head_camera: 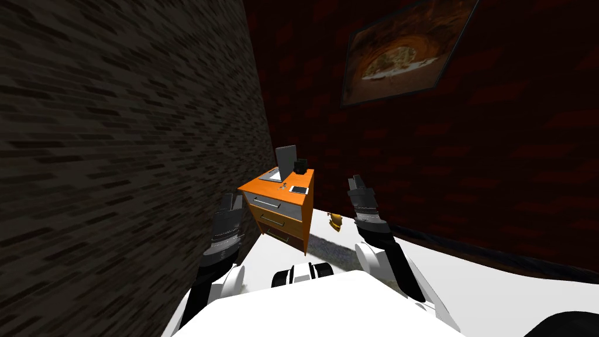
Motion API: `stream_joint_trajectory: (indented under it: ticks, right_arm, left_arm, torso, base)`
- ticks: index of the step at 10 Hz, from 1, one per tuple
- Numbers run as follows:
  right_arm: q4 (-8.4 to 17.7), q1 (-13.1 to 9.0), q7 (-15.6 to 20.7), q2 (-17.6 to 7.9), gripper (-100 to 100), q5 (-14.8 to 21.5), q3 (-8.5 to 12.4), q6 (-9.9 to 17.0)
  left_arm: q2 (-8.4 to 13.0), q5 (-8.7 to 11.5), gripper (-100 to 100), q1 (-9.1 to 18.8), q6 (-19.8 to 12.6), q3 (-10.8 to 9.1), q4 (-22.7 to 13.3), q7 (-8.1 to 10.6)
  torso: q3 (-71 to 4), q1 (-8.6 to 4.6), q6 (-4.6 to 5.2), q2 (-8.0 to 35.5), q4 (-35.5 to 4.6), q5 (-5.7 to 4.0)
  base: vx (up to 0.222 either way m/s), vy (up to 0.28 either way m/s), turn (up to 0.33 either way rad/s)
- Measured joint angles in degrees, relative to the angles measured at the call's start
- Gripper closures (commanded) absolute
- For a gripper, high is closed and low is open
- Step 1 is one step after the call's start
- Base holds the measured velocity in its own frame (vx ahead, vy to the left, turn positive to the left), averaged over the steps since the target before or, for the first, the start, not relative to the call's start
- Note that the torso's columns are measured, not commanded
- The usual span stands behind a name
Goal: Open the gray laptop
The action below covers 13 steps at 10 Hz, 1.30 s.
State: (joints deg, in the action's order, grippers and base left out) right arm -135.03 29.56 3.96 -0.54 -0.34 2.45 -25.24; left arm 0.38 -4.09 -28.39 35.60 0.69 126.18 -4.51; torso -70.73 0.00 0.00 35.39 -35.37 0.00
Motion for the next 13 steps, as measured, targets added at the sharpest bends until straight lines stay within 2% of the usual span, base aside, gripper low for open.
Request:
stream_joint_trajectory:
  ticks: [1,3,7,12,13]
  right_arm:
    - [0.0,0.0,0.0,0.0,0,0.0,0.0,0.0]
    - [0.03,0.0,0.0,0.0,0,0.0,0.0,0.01]
    - [0.03,0.0,0.0,0.0,0,0.0,0.0,0.01]
    - [0.03,0.0,0.0,0.0,0,0.0,0.0,0.01]
    - [0.03,0.01,0.0,0.0,0,0.0,0.0,0.01]
  left_arm:
    - [0.0,0.0,-100,0.0,0.0,0.0,0.0,0.0]
    - [2.41,0.07,-100,0.32,-1.13,-0.09,-0.1,0.42]
    - [9.09,0.3,-100,2.7,-7.4,-0.86,0.06,2.48]
    - [16.09,0.39,-100,4.82,-14.5,-1.59,0.34,5.08]
    - [16.94,0.38,-100,5.1,-15.86,-1.65,0.46,5.46]
  torso:
    - [-8.46,0.0,0.0,4.23,-4.23,0.0]
    - [-13.51,0.1,0.0,6.72,-6.69,0.03]
    - [-13.81,0.05,0.0,6.94,-6.92,0.02]
    - [-13.87,0.0,0.01,6.86,-6.9,0.0]
    - [-13.86,-0.03,-0.01,6.87,-6.9,0.0]
  base:
    - [0.001,0.009,-0.049]
    - [-0.012,0.037,-0.074]
    - [-0.021,0.064,-0.097]
    - [-0.02,0.064,-0.091]
    - [-0.019,0.052,-0.118]
